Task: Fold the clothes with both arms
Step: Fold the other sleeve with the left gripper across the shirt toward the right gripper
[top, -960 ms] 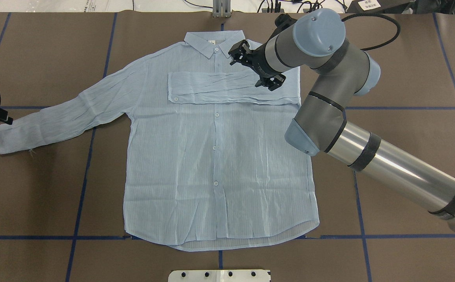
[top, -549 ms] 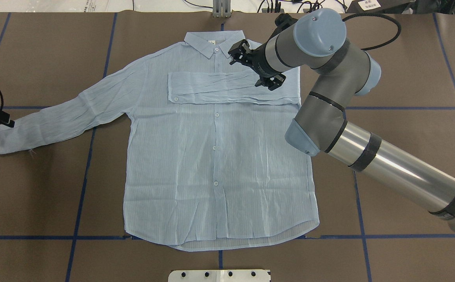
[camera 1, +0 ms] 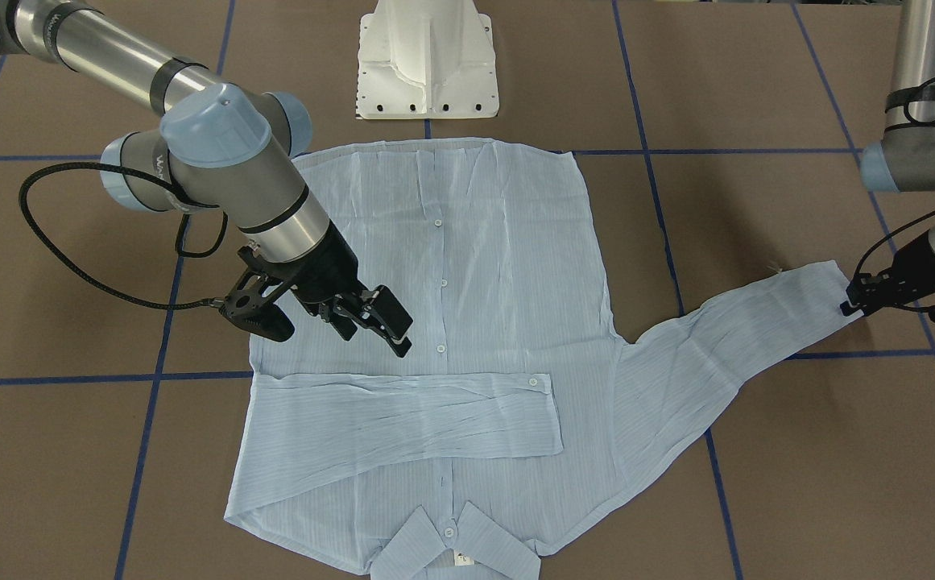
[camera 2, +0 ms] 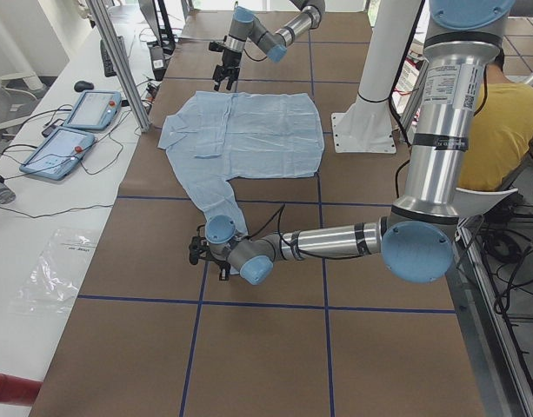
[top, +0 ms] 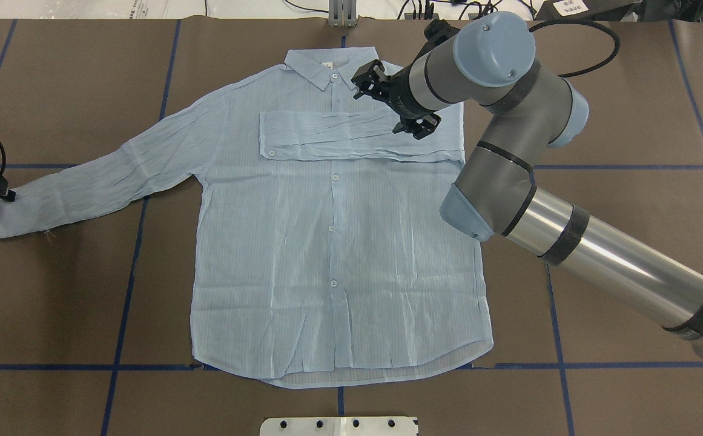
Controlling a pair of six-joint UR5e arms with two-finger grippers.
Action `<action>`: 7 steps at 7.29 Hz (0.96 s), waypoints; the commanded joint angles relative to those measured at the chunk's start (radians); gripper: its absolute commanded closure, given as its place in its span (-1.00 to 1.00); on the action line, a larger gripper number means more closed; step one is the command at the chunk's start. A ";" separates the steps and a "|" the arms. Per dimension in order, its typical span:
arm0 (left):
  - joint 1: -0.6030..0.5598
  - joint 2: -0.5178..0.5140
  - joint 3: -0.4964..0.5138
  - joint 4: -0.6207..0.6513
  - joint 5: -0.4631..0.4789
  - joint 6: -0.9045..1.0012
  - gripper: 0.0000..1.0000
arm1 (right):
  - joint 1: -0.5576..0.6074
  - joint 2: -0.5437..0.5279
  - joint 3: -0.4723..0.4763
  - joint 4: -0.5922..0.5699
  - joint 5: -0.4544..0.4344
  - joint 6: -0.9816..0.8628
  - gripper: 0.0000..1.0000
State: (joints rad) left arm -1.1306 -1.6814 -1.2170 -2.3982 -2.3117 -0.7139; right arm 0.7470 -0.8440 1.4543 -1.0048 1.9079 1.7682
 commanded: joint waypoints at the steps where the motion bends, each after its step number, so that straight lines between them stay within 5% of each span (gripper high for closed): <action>1: 0.000 -0.001 -0.033 0.008 -0.006 -0.001 1.00 | 0.000 -0.003 0.004 0.000 0.000 0.002 -0.98; 4: 0.000 -0.072 -0.139 0.016 -0.072 -0.179 1.00 | 0.032 -0.044 0.029 0.000 0.016 -0.025 -0.98; 7: 0.082 -0.315 -0.150 0.016 -0.077 -0.604 1.00 | 0.110 -0.114 0.047 0.005 0.089 -0.139 -0.99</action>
State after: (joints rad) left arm -1.1051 -1.8931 -1.3669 -2.3819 -2.3906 -1.1367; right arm 0.8262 -0.9277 1.4904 -1.0014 1.9678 1.6688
